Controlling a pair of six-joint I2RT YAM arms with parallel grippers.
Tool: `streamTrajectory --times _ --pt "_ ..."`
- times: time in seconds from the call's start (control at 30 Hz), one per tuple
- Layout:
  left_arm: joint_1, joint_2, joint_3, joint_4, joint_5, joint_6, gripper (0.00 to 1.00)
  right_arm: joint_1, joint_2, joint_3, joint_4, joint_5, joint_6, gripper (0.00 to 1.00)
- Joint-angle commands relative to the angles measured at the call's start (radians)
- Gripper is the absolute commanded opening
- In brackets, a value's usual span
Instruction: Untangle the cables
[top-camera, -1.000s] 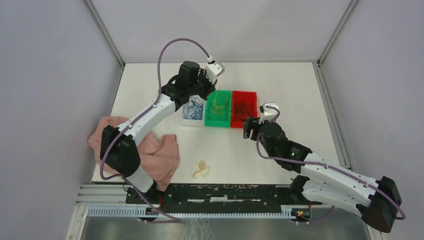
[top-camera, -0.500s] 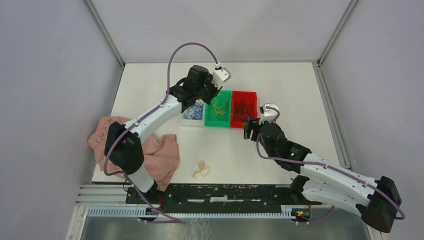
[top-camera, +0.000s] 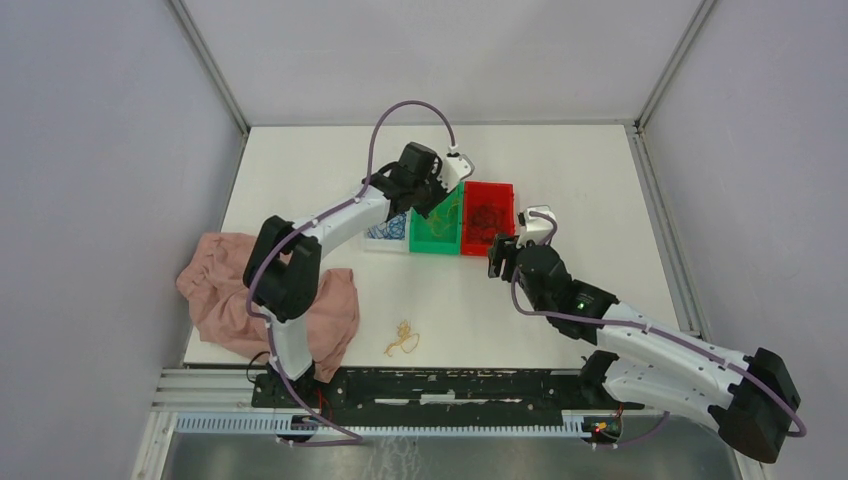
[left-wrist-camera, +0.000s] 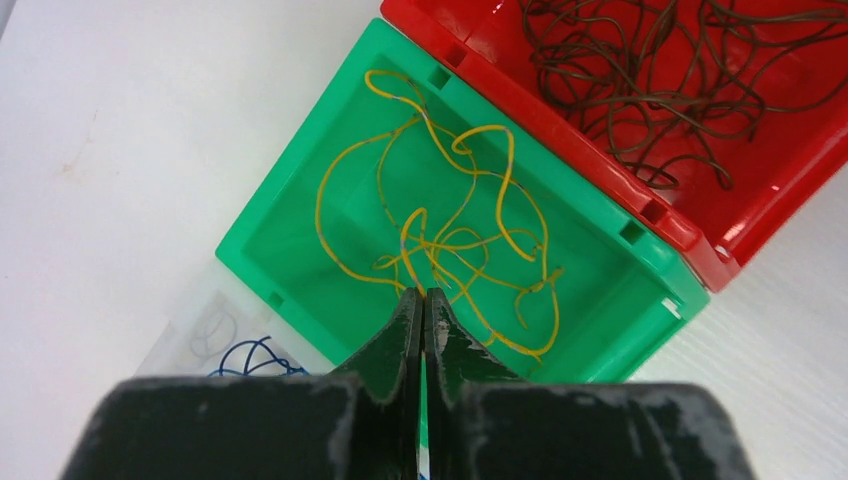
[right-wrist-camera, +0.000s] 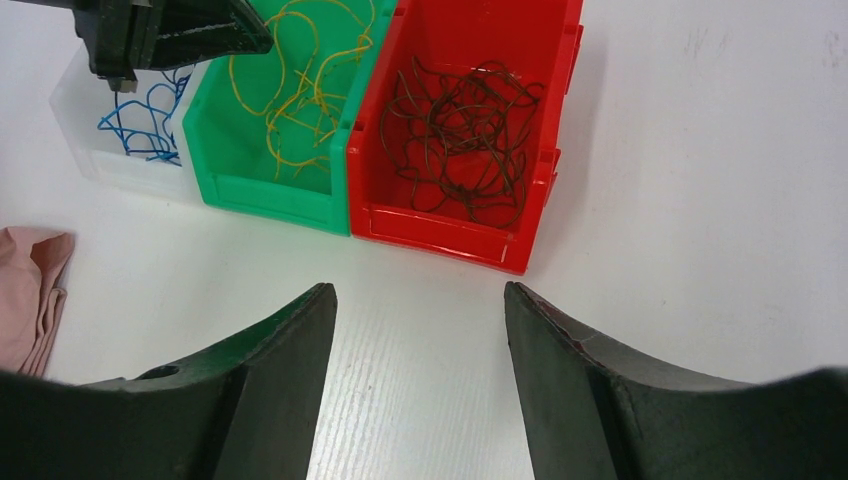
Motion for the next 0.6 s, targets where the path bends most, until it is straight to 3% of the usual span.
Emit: streamTrajectory --times 0.0,0.57 --pt "-0.004 0.044 0.047 0.1 -0.015 0.065 0.03 -0.011 0.007 0.009 0.03 0.02 0.011 0.68" --pt "-0.002 0.151 -0.023 0.234 -0.061 0.067 0.04 -0.021 0.015 0.013 0.019 0.011 0.021 0.68"
